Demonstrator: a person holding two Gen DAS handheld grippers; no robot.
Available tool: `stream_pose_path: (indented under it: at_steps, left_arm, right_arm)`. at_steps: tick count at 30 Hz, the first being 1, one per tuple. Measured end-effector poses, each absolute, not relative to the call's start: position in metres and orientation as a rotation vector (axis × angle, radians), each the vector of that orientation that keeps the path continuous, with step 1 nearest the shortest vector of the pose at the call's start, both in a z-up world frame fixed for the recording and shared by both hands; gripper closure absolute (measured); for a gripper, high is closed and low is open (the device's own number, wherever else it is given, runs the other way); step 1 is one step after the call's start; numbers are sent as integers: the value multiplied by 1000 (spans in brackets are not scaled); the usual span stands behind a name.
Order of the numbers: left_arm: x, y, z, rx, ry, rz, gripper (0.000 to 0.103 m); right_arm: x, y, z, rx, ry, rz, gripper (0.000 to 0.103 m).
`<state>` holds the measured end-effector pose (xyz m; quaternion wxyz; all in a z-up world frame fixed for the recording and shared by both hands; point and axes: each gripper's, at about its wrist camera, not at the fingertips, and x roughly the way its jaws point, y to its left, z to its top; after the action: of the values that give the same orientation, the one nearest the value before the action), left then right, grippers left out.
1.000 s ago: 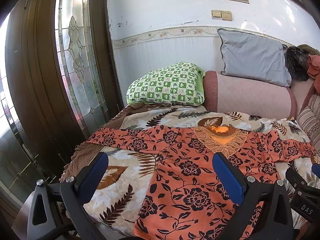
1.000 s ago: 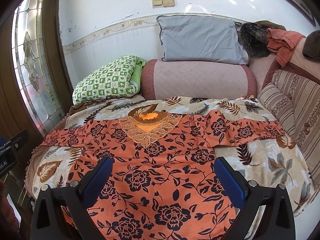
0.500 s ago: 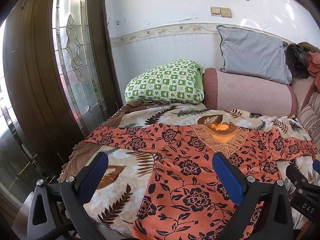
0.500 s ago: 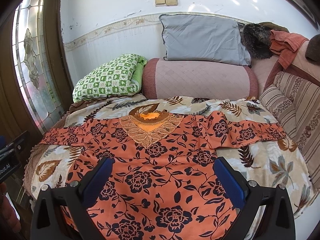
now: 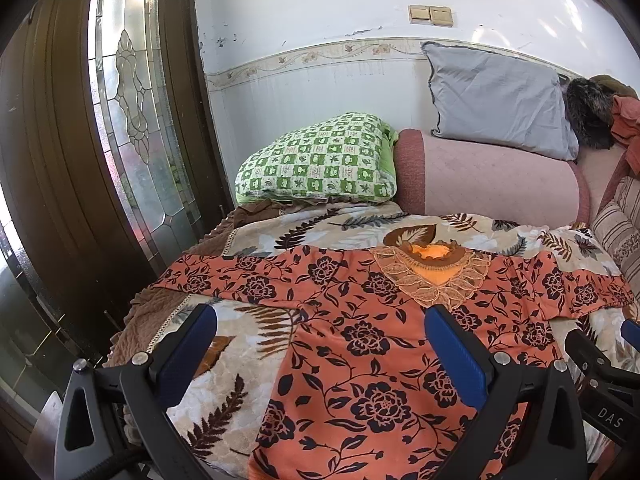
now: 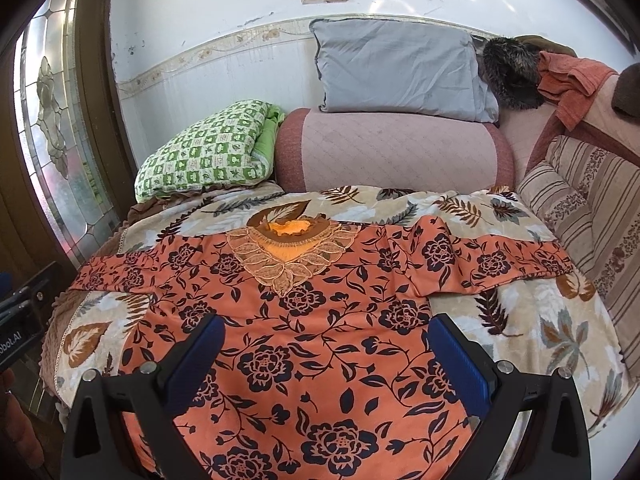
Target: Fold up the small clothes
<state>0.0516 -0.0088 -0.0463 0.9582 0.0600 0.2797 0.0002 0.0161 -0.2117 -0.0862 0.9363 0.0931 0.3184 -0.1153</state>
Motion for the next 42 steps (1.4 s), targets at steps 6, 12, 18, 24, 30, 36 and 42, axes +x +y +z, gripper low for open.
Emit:
stream_pose_path:
  at_steps: [6,12,18,24,30,36,42]
  left_arm:
    - [74,-23,-59,116,593,-12,0]
    - [116,-52,-83,88,632,-40,0]
    - [177,-79,-136,16,729,-131,0]
    - [222,-72,-216,-58,929,-102,0]
    - [248,-70,-231,37,900,-32,0]
    - [263,-72,-238,55,901,-29,0]
    - [272,-80,-241,70,910,-27,0]
  right_arm:
    - [25,-223,-97,209,677,-250,0]
    - [40,-252,-115,230,705,-318,0]
    - [60,-319,-139,364,725,-379,0]
    - [51,-459,-193,675,732,-491,0]
    - [12,-599,-252,1114,500,-549,2]
    - [15,-671,-312,1459,313,-560,28]
    - [59,-708,-311,1349,376,-652,58]
